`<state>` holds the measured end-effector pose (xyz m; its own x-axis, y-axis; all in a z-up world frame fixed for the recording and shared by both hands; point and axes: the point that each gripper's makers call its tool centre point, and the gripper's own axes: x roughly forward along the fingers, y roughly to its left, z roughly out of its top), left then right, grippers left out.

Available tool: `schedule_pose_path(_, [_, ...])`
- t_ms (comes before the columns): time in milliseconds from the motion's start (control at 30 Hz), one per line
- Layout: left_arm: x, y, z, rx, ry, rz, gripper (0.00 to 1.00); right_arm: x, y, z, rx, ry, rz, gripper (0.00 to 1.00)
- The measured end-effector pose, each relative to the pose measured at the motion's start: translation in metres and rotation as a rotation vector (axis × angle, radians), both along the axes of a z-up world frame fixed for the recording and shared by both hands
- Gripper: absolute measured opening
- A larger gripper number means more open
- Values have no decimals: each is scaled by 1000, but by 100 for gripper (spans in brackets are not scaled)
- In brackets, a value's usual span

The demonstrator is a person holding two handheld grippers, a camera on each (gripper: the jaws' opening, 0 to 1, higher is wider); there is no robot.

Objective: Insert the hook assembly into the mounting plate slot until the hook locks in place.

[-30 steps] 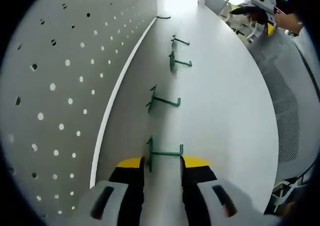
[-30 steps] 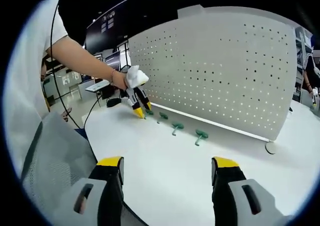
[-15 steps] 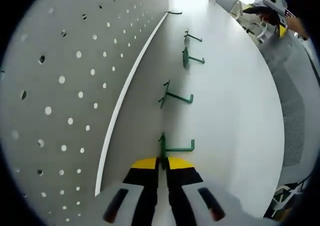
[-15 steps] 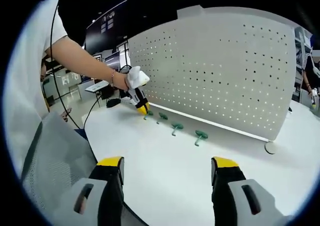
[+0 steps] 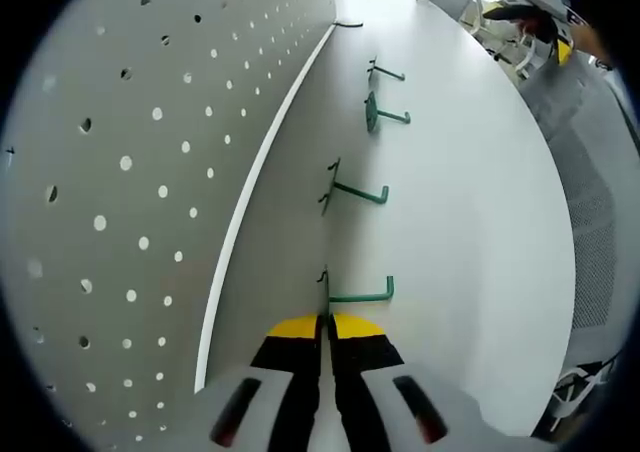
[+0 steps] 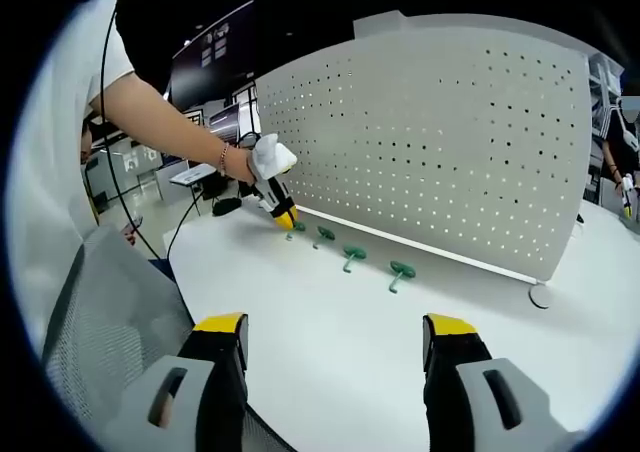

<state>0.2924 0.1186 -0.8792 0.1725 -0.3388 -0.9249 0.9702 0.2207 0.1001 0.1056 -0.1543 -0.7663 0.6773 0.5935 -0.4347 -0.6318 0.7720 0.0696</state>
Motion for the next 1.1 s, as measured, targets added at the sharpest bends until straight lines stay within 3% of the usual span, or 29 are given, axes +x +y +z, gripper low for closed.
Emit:
schedule_pose_path(500, [0, -1, -1, -1, -15, -6, 3, 2, -2, 1, 4, -4, -8, 68])
schedule_pose_path(633, [3, 2, 0, -4, -49, -7, 3, 3, -3, 2, 2, -6, -12, 68])
schedule_pose_path(667, [4, 1, 1, -19, -58, 5, 3, 3, -3, 2, 1, -9, -12, 69])
schedule_pose_path(700, [5, -4, 5, -77, -53, 37, 3, 3, -4, 3, 0, -10, -13, 69])
schedule_pose_path(1100, [7, -5, 15, -149, -78, 92, 2, 9, -8, 8, 33, -17, -48, 68])
